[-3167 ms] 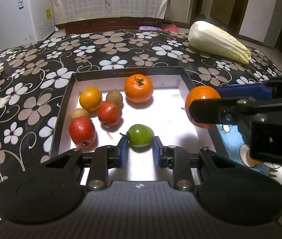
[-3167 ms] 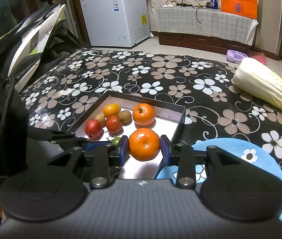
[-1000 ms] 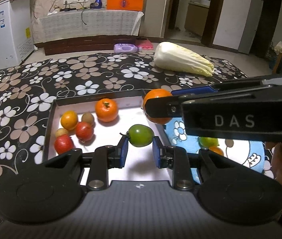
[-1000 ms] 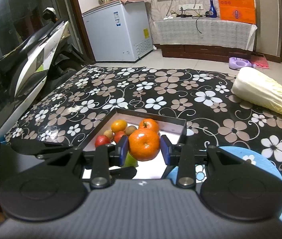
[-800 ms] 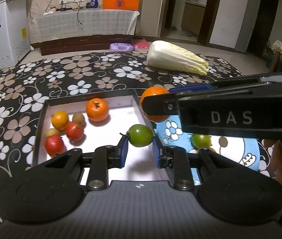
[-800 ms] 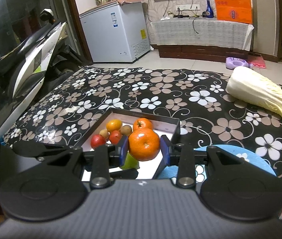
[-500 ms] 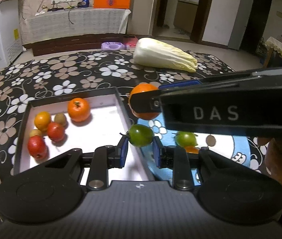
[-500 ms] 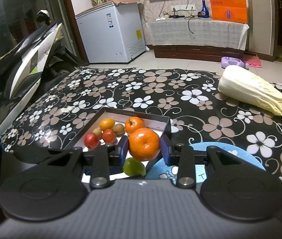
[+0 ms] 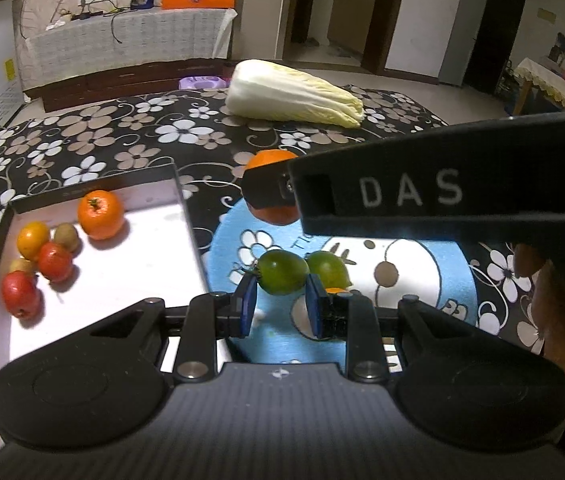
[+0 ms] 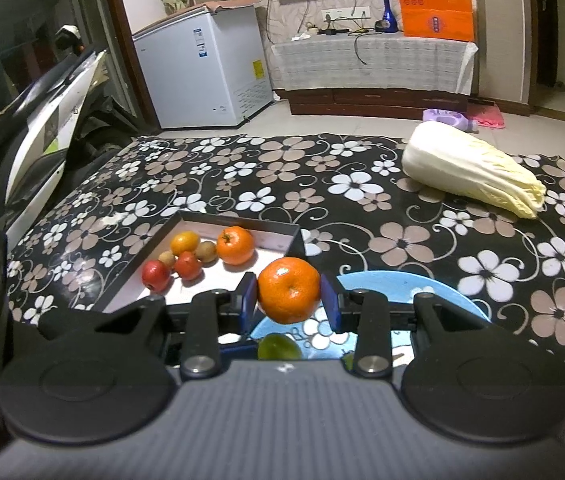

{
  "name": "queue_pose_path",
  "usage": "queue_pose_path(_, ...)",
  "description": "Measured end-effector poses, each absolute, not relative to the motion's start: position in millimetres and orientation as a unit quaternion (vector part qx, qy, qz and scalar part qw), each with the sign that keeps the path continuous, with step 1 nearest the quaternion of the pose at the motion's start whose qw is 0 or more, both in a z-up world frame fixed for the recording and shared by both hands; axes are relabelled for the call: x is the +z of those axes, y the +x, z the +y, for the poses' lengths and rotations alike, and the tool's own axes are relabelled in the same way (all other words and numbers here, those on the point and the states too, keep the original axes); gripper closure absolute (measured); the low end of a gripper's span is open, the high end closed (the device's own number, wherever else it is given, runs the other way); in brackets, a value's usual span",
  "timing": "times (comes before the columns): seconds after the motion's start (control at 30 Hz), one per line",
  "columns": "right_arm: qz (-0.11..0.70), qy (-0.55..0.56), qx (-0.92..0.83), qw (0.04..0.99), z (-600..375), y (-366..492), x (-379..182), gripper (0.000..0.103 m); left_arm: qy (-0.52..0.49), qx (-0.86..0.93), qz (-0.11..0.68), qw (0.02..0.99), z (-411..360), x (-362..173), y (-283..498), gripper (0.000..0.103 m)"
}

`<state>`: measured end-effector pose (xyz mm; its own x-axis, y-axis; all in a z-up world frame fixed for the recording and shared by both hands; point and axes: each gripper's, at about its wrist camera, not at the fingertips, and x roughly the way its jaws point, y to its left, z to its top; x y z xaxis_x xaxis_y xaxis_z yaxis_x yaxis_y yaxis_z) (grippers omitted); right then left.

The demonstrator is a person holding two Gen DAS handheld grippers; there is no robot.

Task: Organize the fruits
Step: 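Lift and carry the mandarin and green tomato over the blue plate, then open the left tool to drop the green tomato while the right tool releases the mandarin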

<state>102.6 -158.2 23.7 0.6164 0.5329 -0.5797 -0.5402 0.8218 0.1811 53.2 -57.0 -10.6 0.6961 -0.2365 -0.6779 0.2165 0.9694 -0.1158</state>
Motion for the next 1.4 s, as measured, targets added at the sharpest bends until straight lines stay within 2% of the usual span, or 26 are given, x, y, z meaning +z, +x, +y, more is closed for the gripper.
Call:
queue_pose_path(0.77, 0.323, 0.008, 0.274, 0.906, -186, 105, 21, 0.065, -0.012, -0.141, 0.358, 0.923, -78, -14, 58, 0.071)
queue_pose_path(0.93, 0.323, 0.008, 0.274, 0.906, -187, 106, 21, 0.065, -0.012, -0.142, 0.354, 0.924, -76, -13, 56, 0.057)
queue_pose_path(1.23, 0.333, 0.006, 0.251, 0.909, -193, 112, 16, 0.065, -0.013, -0.143, 0.348, 0.926, -62, -7, 48, 0.054)
queue_pose_path(1.4, 0.353, -0.035, 0.215, 0.91, -192, 118, 4, 0.065, -0.011, -0.139, 0.347, 0.928, -53, -4, 45, 0.054)
